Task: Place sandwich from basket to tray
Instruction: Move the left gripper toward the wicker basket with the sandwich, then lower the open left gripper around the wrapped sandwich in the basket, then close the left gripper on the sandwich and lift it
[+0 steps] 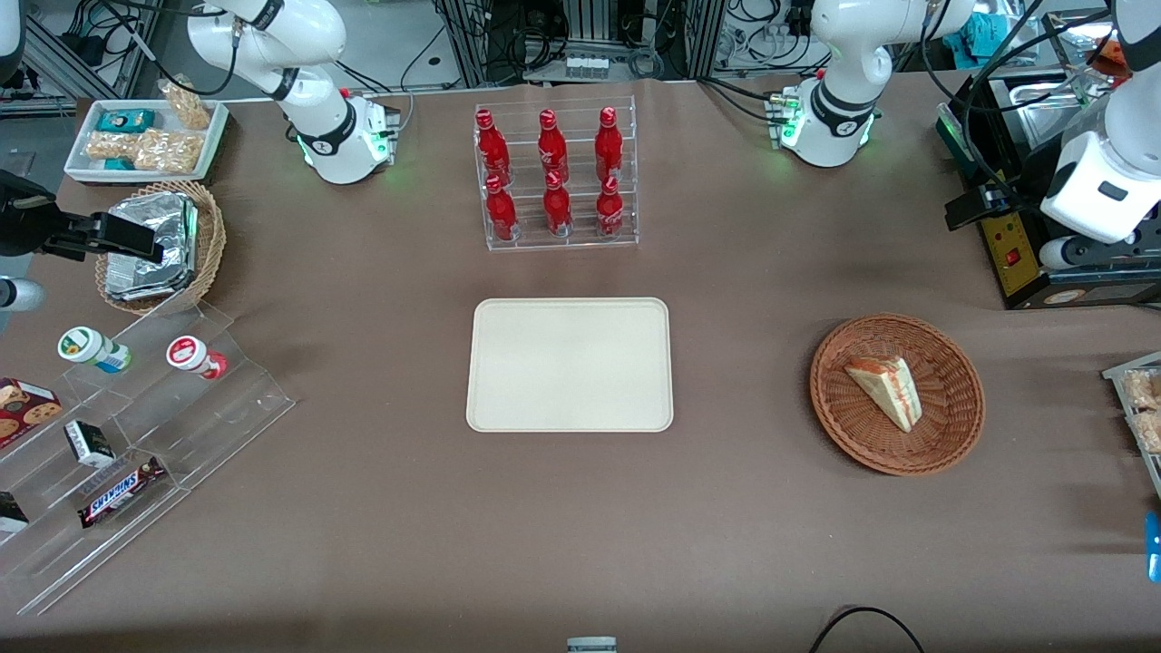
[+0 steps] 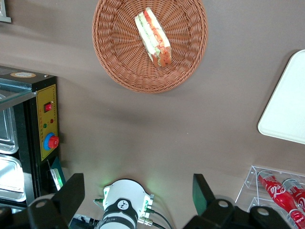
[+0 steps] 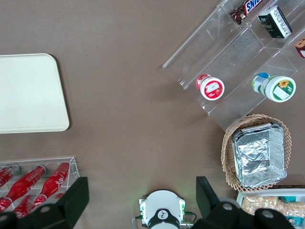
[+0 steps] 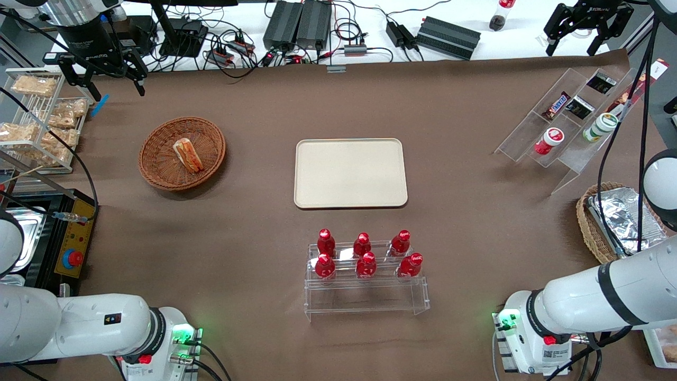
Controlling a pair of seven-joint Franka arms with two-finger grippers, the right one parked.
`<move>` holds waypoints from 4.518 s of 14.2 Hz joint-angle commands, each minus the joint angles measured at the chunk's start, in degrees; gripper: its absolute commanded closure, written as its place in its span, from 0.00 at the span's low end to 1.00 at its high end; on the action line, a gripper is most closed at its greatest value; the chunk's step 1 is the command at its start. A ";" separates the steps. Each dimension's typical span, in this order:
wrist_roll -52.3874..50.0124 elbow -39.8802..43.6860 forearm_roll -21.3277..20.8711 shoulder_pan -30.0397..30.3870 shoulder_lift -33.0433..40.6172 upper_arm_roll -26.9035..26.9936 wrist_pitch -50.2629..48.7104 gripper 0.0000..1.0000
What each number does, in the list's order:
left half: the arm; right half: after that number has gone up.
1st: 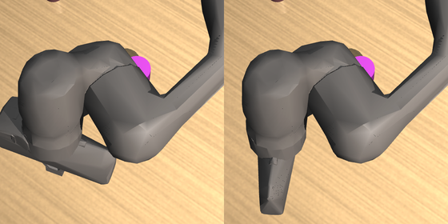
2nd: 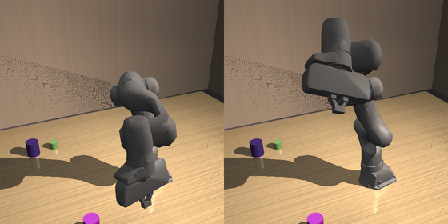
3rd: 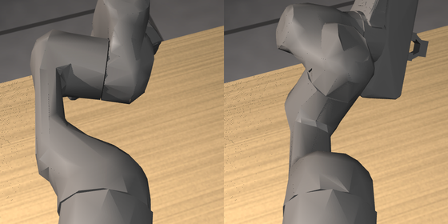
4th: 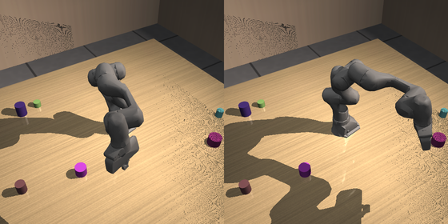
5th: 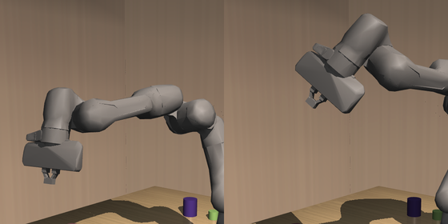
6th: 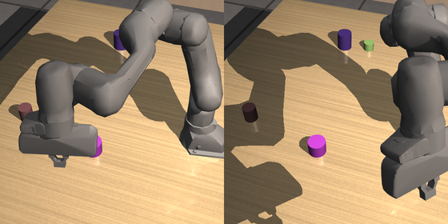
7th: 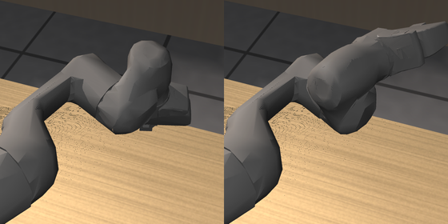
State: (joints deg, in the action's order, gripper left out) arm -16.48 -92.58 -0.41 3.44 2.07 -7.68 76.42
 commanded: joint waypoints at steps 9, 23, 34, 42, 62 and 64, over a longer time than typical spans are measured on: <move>-0.65 1.44 -0.20 1.21 -4.43 -0.15 -0.30 0.00; -12.69 -31.87 -1.78 2.36 -7.77 3.46 48.98 0.00; -16.13 -30.38 -1.78 -0.37 -15.69 3.11 59.36 0.00; -15.60 -30.82 -1.87 -0.19 -19.12 3.28 63.59 0.06; -27.00 -15.20 -1.61 -21.00 -15.68 3.11 32.50 0.87; -32.36 -10.10 -1.00 -26.01 -18.58 3.11 31.86 0.87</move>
State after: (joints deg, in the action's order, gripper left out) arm -44.18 -109.14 -1.78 -18.20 -12.31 -5.27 110.51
